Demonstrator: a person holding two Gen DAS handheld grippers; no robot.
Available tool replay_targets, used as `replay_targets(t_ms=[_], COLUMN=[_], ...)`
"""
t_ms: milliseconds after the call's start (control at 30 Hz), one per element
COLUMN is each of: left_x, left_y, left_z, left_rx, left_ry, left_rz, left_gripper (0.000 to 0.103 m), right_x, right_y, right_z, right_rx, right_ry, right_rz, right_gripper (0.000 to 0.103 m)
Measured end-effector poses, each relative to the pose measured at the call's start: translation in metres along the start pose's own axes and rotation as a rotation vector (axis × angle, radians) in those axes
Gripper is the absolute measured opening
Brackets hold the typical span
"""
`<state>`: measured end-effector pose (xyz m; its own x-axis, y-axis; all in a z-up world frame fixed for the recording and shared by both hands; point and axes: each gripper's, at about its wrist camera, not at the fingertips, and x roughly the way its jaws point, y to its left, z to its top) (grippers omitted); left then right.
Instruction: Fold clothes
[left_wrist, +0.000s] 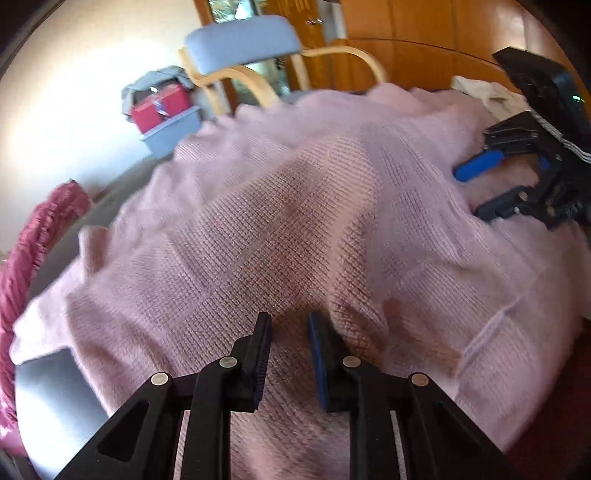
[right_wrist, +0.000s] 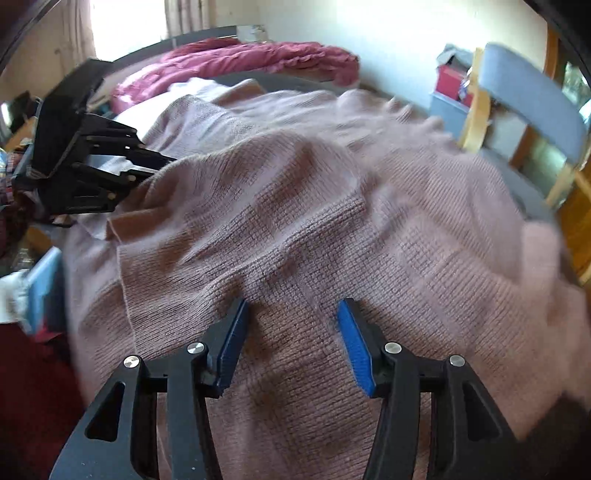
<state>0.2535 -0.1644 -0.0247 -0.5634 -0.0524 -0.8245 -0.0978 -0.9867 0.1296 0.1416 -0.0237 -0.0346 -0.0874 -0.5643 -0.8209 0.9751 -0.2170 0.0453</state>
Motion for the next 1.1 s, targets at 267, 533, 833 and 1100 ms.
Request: replay_targets(t_ms=[267, 533, 833, 1100], left_x=[-0.048, -0.035, 0.086, 0.109], left_y=[0.003, 0.068, 0.053, 0.059], left_z=[-0.019, 0.055, 0.077, 0.094], left_rx=[0.02, -0.288, -0.164, -0.143], left_ry=[0.008, -0.129, -0.01, -0.033], left_rz=[-0.215, 0.083, 0.324, 0.351], left_gripper=[0.02, 0.022, 0.024, 0.024], right_x=[-0.037, -0.066, 0.031, 0.007], right_y=[0.005, -0.074, -0.115, -0.137], right_z=[-0.018, 0.035, 0.056, 0.033], right_rx=[-0.052, 0.235, 0.227, 0.373], right_ry=[0.032, -0.196, -0.009, -0.102], right_rz=[0.211, 0.107, -0.271, -0.29], right_gripper=[0.054, 0.054, 0.034, 0.031])
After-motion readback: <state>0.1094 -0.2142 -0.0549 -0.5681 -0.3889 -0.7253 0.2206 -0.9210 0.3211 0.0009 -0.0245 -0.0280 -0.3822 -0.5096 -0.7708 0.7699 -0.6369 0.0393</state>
